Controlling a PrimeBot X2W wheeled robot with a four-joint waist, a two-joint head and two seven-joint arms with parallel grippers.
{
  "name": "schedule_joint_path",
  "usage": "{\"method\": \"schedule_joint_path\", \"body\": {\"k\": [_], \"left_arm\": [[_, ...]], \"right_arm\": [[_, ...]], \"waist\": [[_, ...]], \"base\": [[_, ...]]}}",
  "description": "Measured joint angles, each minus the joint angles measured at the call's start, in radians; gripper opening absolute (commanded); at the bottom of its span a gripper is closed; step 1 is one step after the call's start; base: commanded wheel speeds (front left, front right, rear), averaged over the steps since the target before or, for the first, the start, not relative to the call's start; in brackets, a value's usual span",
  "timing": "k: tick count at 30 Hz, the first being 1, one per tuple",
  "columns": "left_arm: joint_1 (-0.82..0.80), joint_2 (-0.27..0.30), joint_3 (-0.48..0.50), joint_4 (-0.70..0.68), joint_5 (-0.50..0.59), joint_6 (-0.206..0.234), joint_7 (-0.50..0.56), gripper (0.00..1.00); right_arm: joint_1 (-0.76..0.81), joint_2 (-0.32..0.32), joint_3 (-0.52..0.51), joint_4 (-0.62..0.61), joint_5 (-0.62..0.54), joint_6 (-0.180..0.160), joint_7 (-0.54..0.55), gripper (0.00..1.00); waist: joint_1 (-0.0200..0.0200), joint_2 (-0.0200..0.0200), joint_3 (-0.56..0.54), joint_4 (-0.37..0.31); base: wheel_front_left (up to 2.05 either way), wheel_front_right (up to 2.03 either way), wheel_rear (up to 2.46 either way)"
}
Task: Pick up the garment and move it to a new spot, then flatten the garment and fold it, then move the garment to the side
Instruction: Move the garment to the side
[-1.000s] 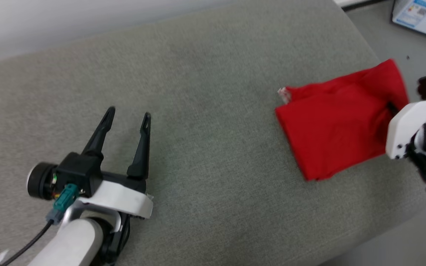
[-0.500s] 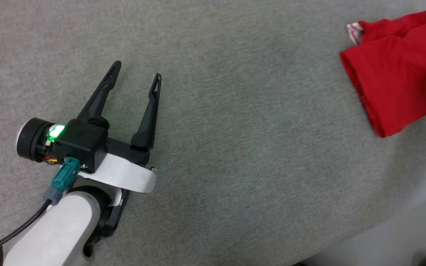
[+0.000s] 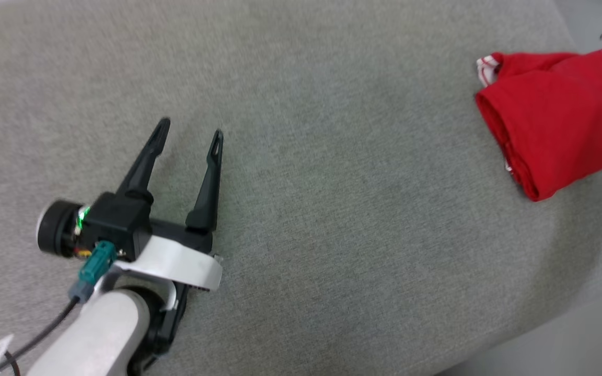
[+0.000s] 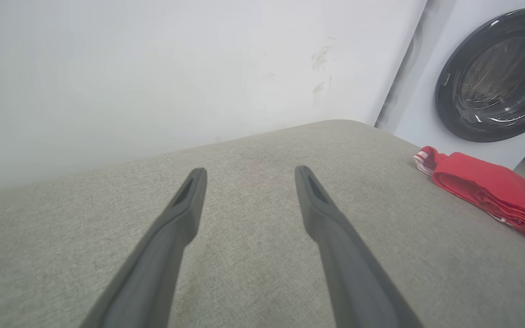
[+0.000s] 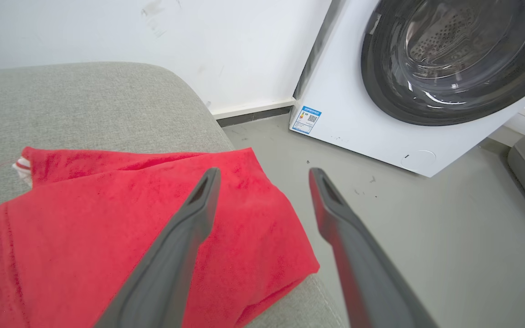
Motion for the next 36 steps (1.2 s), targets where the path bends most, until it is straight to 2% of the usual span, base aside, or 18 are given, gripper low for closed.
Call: {"method": "schedule_joint_path", "body": {"k": [5,6,14,21,27,31,36], "left_arm": [[0.065,-0.029,0.004,0.038,-0.037,0.015,-0.043,1.00],[0.102,-0.050,0.008,0.061,-0.059,0.022,-0.067,1.00],[0.169,-0.102,0.028,0.114,-0.112,0.030,-0.112,1.00],[0.219,-0.113,0.078,0.158,-0.131,0.035,-0.136,1.00],[0.266,-0.098,0.127,0.186,-0.126,0.044,-0.144,1.00],[0.304,-0.080,0.151,0.186,-0.117,0.048,-0.145,1.00],[0.346,-0.070,0.155,0.186,-0.110,0.040,-0.146,1.00]], "right_arm": [[0.112,0.042,0.042,-0.108,0.030,0.000,-0.008,1.00],[0.199,0.080,0.076,-0.187,0.057,0.000,-0.009,1.00],[0.429,0.175,0.204,-0.431,0.142,0.000,0.032,1.00],[0.554,0.205,0.326,-0.659,0.226,0.000,0.105,1.00],[0.647,0.210,0.368,-0.848,0.246,0.000,0.162,1.00],[0.711,0.211,0.373,-0.955,0.244,0.000,0.206,1.00],[0.801,0.212,0.384,-1.053,0.244,0.000,0.243,1.00]], "waist": [[-0.0001,0.0000,-0.086,0.011],[-0.0001,0.0001,-0.137,0.027],[-0.0002,0.0000,-0.232,0.125],[-0.0002,0.0000,-0.293,0.238],[-0.0002,0.0000,-0.338,0.325],[-0.0003,0.0000,-0.374,0.359],[-0.0002,0.0000,-0.417,0.370]], "base": [[0.00,0.00,0.00],[0.00,0.00,0.00],[0.00,0.00,0.00],[0.00,0.00,0.00],[0.00,0.00,0.00],[0.00,0.00,0.00],[0.00,0.00,0.00]]}}
